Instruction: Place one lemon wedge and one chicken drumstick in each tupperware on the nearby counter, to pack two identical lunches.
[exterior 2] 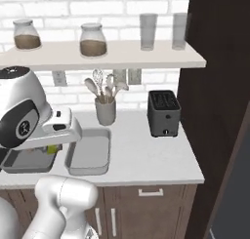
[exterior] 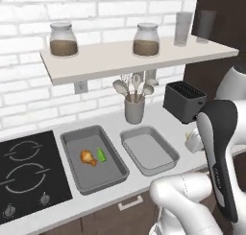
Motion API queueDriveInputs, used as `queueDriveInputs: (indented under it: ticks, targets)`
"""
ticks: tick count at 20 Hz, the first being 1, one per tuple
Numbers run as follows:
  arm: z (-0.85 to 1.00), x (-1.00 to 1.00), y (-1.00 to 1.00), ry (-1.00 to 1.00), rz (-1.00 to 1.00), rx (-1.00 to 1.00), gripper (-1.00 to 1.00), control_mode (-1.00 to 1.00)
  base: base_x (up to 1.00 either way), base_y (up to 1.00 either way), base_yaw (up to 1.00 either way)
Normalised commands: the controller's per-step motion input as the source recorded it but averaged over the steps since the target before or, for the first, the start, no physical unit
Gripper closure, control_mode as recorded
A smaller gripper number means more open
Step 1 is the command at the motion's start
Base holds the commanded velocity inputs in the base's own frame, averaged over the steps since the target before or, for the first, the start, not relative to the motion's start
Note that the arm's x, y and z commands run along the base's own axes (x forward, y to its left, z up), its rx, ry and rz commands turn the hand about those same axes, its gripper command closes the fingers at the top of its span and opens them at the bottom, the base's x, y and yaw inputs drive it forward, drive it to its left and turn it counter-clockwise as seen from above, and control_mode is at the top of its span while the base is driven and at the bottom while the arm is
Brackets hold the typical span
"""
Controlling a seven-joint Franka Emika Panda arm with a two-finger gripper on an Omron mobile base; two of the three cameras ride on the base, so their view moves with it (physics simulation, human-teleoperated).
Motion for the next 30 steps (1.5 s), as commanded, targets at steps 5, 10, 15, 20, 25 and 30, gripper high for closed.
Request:
queueDriveInputs:
  ticks: [5, 10, 15, 20, 25, 30]
  targets:
    - [-0.03, 0.10, 0.03, 0.00, -0.03, -0.01, 1.00, -1.00, 0.41, 0.13, -0.36]
    - [-0.22, 0.61, 0.13, 0.00, -0.01, -0.01, 1.00, -1.00, 0.00, 0.00, 0.00]
    - [-0.32, 0.80, 0.00, 0.01, 0.02, 0.00, 1.00, -1.00, 0.00, 0.00, 0.00]
    - [-0.64, 0.73, 0.01, 0.06, 0.02, 0.00, 1.00, -1.00, 0.00, 0.00, 0.00]
    - [-0.69, 0.67, 0.15, 0.03, 0.01, 0.00, 1.00, -1.00, 0.00, 0.00, 0.00]
    - [-0.62, 0.44, 0.13, 0.01, 0.01, 0.00, 1.00, -1.00, 0.00, 0.00, 0.00]
